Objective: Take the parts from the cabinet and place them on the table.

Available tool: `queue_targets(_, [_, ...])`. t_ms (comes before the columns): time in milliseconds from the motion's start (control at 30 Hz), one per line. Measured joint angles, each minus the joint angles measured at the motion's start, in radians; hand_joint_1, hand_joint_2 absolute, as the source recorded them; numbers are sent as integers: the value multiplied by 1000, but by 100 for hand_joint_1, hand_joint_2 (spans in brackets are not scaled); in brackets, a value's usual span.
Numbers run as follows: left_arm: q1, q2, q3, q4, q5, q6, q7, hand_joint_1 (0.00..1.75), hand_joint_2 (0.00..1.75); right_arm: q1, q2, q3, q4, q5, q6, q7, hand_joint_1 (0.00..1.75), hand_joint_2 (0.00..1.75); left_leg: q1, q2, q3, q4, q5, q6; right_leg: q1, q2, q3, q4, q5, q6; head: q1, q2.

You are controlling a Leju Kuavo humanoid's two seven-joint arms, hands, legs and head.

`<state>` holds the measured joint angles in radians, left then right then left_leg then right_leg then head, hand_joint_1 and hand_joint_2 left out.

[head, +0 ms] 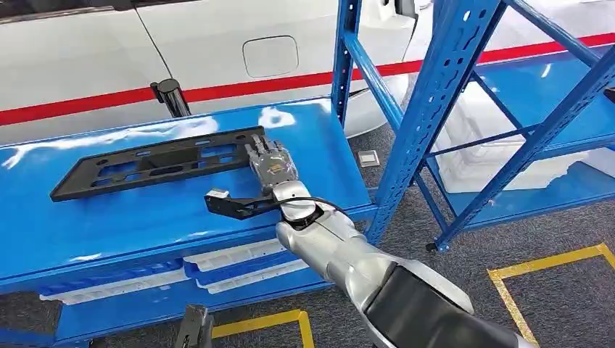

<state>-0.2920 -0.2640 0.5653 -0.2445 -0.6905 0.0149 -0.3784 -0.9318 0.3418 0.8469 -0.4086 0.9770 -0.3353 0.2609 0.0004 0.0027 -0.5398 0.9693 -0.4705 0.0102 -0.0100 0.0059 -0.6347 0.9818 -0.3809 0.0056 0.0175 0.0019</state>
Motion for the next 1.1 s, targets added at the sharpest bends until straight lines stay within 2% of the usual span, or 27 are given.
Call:
queue_targets(300, [0, -4, -6, 0, -5, -13, 5, 0, 0, 15, 8, -23, -1, 26, 18, -19, 0, 175, 0, 0, 4, 0, 0, 0, 0, 0, 4, 0, 0, 0, 0, 0])
queue_targets(500, [0, -4, -6, 0, 1, -12, 4, 0, 0, 43, 19, -3, -67, -34, 42, -18, 0, 175, 0, 0, 4, 0, -1, 0, 0, 0, 5, 0, 0, 0, 0, 0])
queue_targets(733, [0, -4, -6, 0, 2, -9, 4, 0, 0, 65, 22, 81, -141, -135, 43, -32, 0, 175, 0, 0, 4, 0, 0, 0, 0, 0, 4, 0, 0, 0, 0, 0])
queue_targets(900, [0, -4, -4, 0, 17, 6, 4, 0, 0, 82, 27, 192, -243, -216, 47, -50, 0, 175, 0, 0, 3, 0, -1, 0, 0, 0, 3, 0, 0, 0, 0, 0])
queue_targets(967, [0, -4, -3, 0, 18, 6, 4, 0, 0, 85, 30, 236, -274, -229, 48, -43, 0, 175, 0, 0, 3, 0, -1, 0, 0, 0, 3, 0, -1, 0, 0, 0])
queue_targets(1100, [1, -4, 0, 0, 18, 6, 2, 0, 0, 86, 30, 274, -305, -238, 50, -39, 0, 175, 0, 0, 2, 0, -1, 0, 0, 0, 3, 0, -1, 0, 0, 0])
